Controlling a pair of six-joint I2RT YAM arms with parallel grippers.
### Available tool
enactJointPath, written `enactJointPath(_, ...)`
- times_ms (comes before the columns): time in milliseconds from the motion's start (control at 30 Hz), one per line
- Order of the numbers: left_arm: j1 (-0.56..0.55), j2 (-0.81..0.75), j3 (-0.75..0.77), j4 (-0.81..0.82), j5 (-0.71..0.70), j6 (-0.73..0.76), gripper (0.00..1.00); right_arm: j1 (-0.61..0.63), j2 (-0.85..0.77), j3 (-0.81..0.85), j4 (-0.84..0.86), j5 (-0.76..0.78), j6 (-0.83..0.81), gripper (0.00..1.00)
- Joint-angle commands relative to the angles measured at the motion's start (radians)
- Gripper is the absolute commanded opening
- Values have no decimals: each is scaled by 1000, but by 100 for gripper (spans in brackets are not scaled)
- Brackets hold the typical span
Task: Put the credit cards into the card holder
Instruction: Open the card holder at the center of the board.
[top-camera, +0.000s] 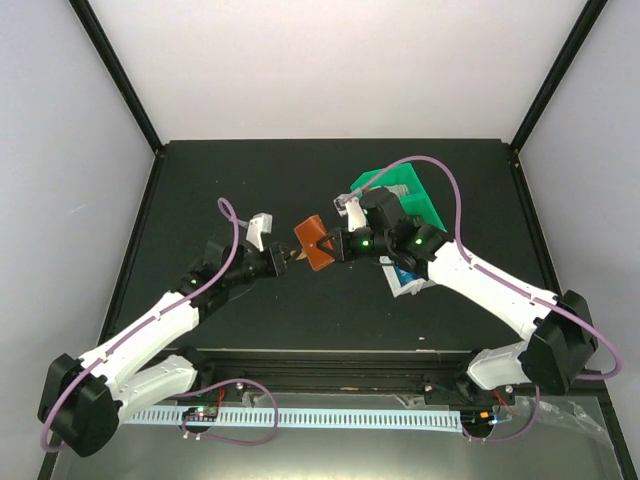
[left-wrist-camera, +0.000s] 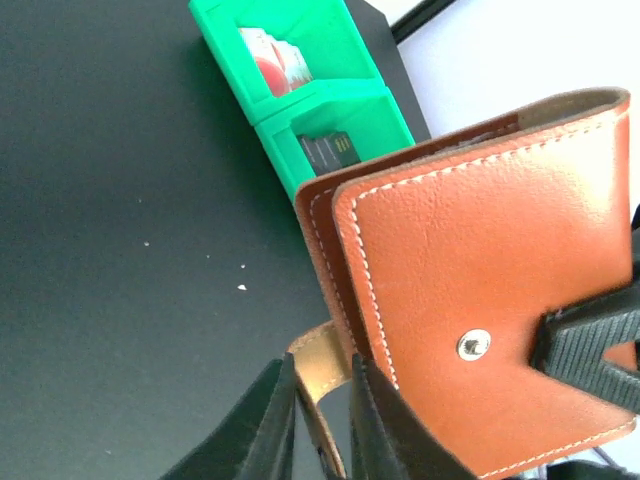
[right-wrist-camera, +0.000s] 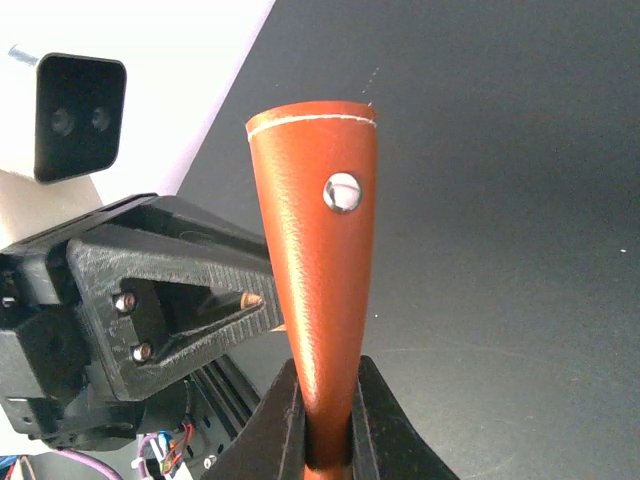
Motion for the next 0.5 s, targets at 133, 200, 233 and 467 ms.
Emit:
enactJointPath(133, 7, 5, 4, -21, -5, 43, 2, 3, 34, 19, 13, -10, 5, 1)
enactJointPath(200, 7, 2, -3, -48, -7, 50, 2, 3, 50, 16, 0, -6, 5, 3)
enactJointPath(233, 7, -2, -8, -61, -7, 53, 2, 3, 61, 14, -5, -6, 6, 5)
enactJointPath(467, 8, -69, -57, -188, -32, 59, 1, 8, 138, -44, 18, -29, 74, 23)
